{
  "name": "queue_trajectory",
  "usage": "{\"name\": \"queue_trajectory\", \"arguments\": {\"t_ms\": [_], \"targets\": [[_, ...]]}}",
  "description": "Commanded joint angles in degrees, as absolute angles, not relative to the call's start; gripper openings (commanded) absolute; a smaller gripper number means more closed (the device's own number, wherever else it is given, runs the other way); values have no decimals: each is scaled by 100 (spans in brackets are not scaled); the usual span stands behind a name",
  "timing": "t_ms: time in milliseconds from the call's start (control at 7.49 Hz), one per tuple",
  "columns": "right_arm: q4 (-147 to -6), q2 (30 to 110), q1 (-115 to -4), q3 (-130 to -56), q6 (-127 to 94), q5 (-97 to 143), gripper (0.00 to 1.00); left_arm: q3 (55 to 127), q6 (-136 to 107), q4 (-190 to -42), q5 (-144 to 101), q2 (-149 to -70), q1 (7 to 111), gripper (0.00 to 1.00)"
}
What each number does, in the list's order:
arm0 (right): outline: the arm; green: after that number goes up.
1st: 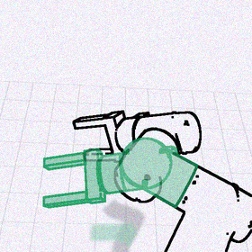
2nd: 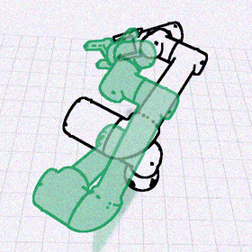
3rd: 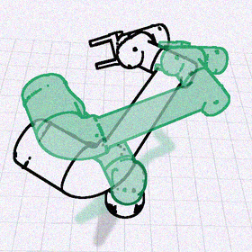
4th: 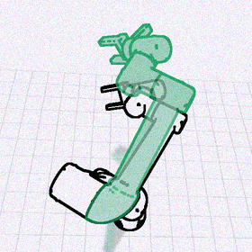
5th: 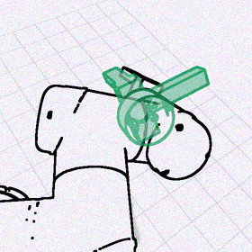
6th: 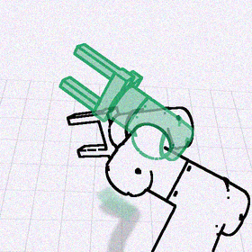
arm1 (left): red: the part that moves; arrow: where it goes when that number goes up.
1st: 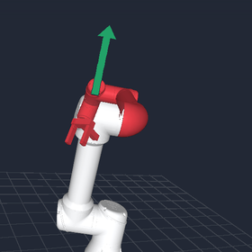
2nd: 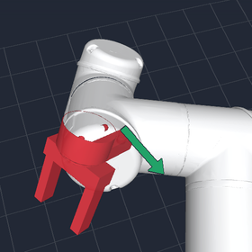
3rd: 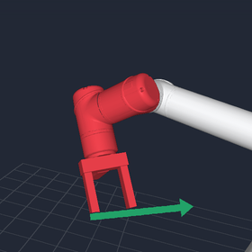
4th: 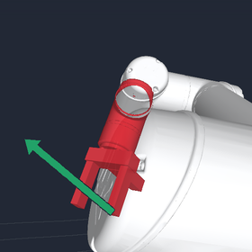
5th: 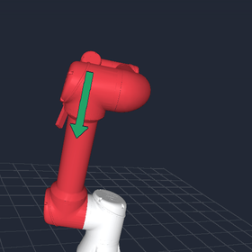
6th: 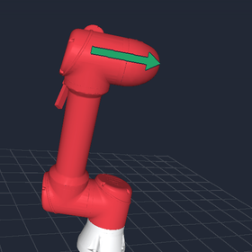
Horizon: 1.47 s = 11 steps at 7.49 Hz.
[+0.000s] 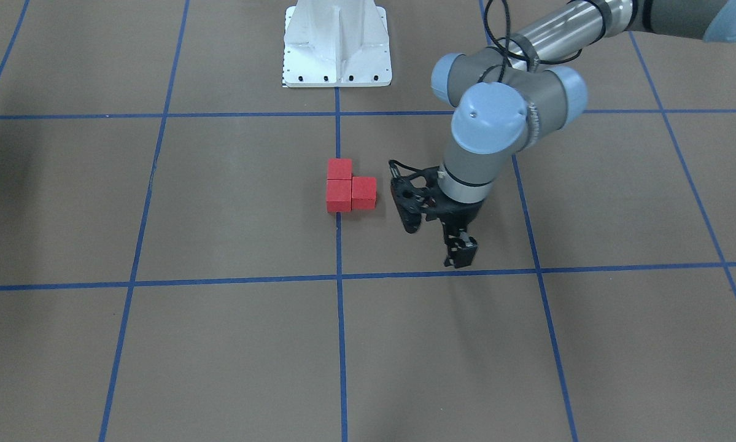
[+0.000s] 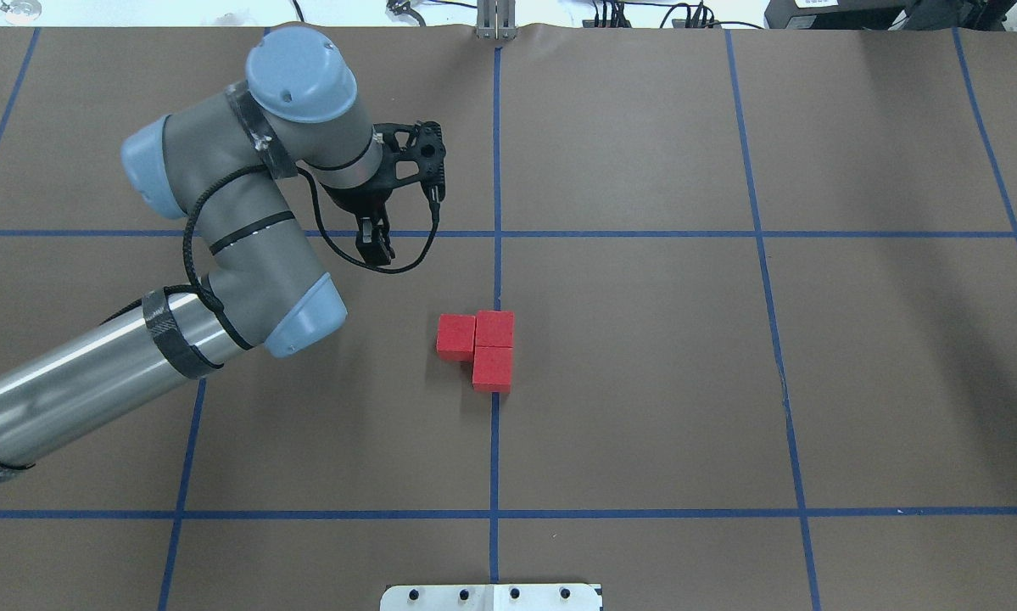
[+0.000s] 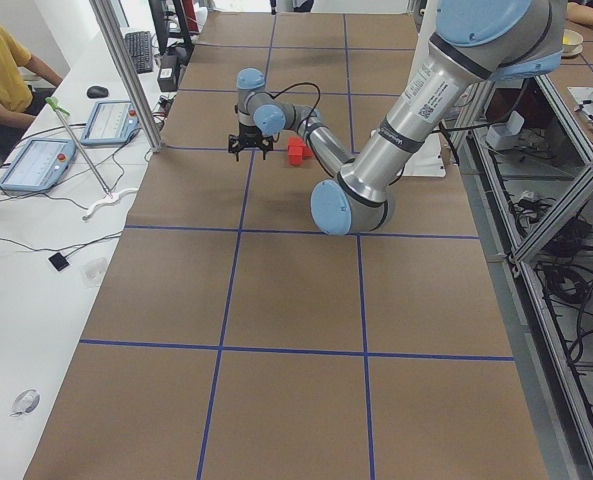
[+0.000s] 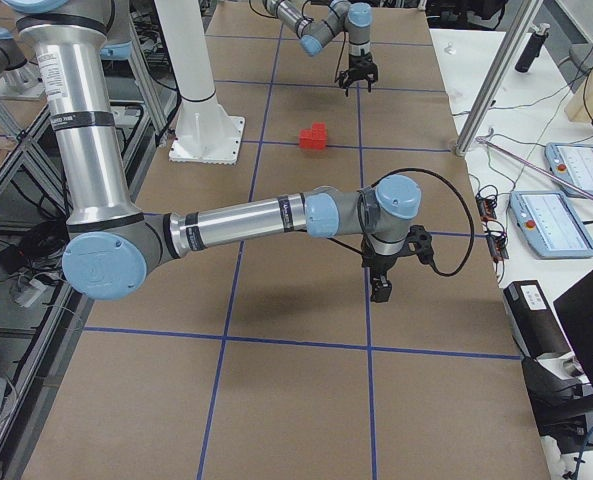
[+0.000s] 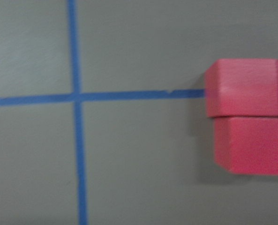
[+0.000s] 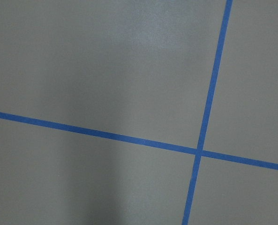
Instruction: Form red blocks into L shape at center
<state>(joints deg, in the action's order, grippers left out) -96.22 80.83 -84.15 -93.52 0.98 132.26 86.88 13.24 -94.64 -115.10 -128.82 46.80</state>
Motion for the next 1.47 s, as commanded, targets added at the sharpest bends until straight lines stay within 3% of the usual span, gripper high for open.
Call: {"name": "queue_trajectory", "arguments": {"t_ms": [0, 668, 935, 1336], "targets": [[-9615, 8182, -8481, -9352, 123, 13228, 99, 9225, -247, -9518, -12212, -11670, 5498, 100], [-9615, 8429, -8499, -9404, 106, 13228, 99, 9307, -440, -9554, -12937, -9417, 8010, 100], [-9615, 8437, -8499, -9404, 88, 13228, 99, 9334, -369, -9536, -13051, -8888, 8899, 100], [-9615, 8411, -8499, -9404, 79, 13228, 99, 9658, 176, -9510, -13043, -8631, 9070, 100]]}}
